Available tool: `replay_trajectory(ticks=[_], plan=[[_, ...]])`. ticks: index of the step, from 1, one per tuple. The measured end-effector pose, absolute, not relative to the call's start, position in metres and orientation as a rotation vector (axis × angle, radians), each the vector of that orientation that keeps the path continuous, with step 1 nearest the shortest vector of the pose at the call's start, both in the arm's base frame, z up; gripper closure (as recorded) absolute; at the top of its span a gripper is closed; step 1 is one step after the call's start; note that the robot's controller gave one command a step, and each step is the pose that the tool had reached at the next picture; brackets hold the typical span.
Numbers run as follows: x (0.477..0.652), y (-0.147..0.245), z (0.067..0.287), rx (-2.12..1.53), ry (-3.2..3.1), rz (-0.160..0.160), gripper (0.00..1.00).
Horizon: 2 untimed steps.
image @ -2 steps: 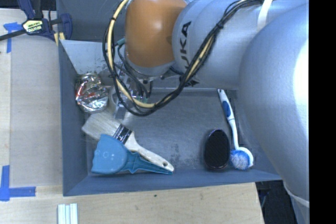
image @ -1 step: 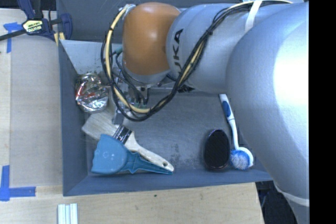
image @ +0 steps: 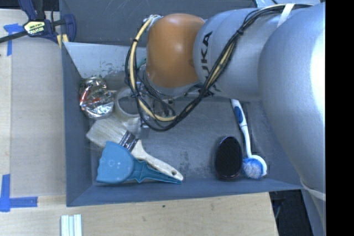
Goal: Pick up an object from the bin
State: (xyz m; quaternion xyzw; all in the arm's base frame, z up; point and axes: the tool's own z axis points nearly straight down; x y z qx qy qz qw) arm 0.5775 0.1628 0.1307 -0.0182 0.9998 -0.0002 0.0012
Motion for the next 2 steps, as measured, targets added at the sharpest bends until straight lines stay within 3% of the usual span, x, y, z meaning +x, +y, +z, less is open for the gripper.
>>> replay_trajectory(ticks=[1,2], plan=[[0.568,0.129,0.108,0.268,3.122,0.007,0.0],[0.578,0.16,0.106,-0.339,3.113,0.004,1.0]])
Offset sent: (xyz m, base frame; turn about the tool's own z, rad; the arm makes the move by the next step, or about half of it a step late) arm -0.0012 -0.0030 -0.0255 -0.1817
